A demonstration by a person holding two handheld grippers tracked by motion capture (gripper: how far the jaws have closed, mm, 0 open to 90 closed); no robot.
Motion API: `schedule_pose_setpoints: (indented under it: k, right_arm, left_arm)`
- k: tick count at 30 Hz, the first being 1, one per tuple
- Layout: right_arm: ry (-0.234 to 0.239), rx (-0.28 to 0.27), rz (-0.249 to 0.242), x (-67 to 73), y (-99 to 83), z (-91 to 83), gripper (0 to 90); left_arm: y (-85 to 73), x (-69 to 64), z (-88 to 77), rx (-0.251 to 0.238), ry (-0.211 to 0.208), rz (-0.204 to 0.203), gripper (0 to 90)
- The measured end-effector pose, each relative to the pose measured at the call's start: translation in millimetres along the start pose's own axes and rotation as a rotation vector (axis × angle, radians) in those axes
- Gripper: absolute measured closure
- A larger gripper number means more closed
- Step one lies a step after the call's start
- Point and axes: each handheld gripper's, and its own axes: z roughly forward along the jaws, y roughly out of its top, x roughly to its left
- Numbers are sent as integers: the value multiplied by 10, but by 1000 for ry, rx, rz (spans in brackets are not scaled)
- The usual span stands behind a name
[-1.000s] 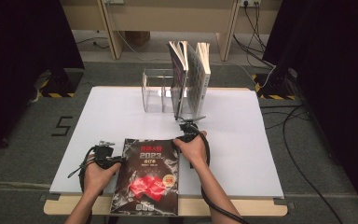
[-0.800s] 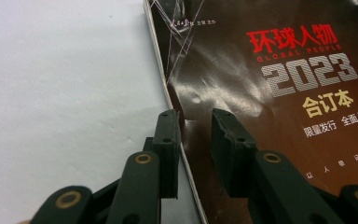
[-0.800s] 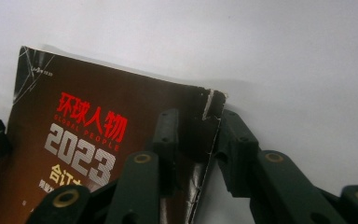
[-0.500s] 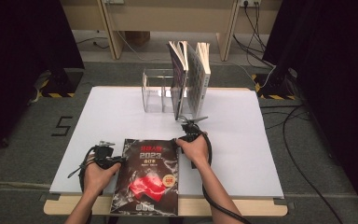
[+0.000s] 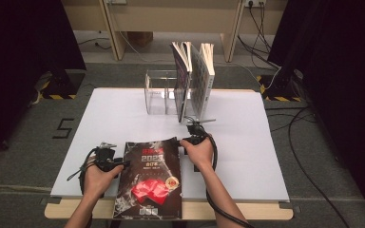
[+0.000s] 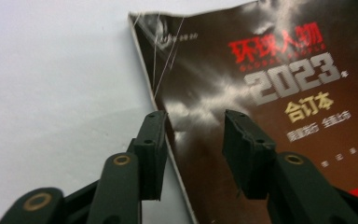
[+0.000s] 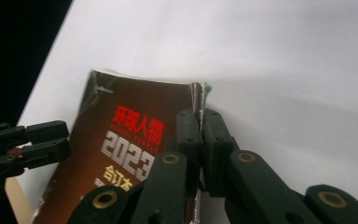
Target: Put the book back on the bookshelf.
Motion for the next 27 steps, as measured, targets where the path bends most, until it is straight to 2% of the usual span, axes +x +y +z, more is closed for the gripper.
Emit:
schedule_pose_setpoints:
  k: [5, 14, 27]
  right_arm:
    - [31, -55, -28, 113, 18, -81, 878]
    - [61, -155, -73, 304, 107, -319, 878]
    - [88, -297, -146, 495, 174, -595, 878]
  left_arm:
    - [46, -15, -93, -56, 3, -3, 534]
    - [92, -6, -199, -117, 9, -26, 486]
    - [97, 5, -212, -135, 4, -36, 464]
